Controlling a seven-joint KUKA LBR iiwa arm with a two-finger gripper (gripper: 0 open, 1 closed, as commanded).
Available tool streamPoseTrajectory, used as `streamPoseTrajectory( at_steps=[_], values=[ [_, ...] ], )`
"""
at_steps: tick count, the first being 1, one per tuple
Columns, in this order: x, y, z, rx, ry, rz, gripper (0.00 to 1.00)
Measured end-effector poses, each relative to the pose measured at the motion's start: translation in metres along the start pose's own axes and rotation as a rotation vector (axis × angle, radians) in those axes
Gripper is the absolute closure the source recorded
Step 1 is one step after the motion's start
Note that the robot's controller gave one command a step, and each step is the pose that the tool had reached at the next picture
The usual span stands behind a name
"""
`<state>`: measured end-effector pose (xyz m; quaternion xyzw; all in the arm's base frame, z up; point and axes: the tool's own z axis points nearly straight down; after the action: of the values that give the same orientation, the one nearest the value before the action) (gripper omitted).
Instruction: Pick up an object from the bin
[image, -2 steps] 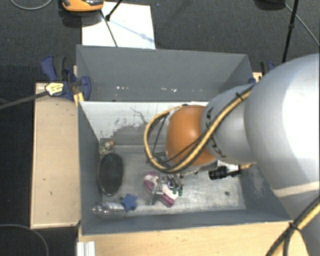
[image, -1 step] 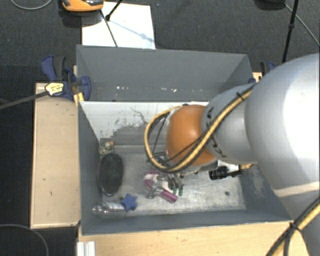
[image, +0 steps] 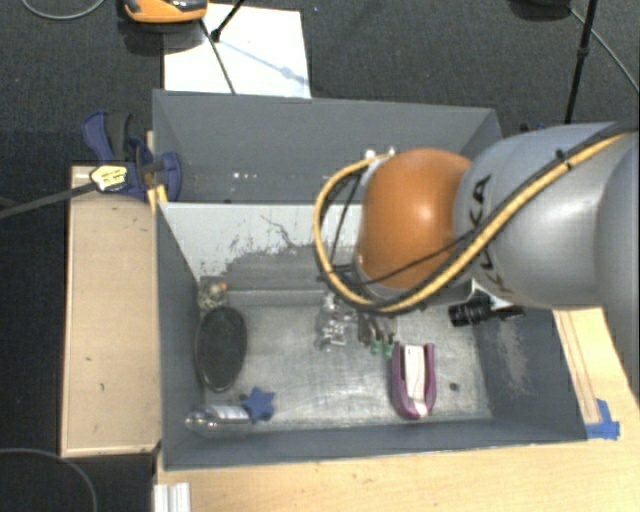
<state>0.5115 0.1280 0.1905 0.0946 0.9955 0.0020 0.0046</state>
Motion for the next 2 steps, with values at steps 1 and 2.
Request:
streamPoseTrajectory(
  at_steps=[1,2],
  values=[
    [0.0074,0.1114,-0.0419,-0.002,0.004,-0.131,1.0],
    [0.0067,0.1072,-0.0401,0.003,0.007,-0.126,0.0]
  ],
)
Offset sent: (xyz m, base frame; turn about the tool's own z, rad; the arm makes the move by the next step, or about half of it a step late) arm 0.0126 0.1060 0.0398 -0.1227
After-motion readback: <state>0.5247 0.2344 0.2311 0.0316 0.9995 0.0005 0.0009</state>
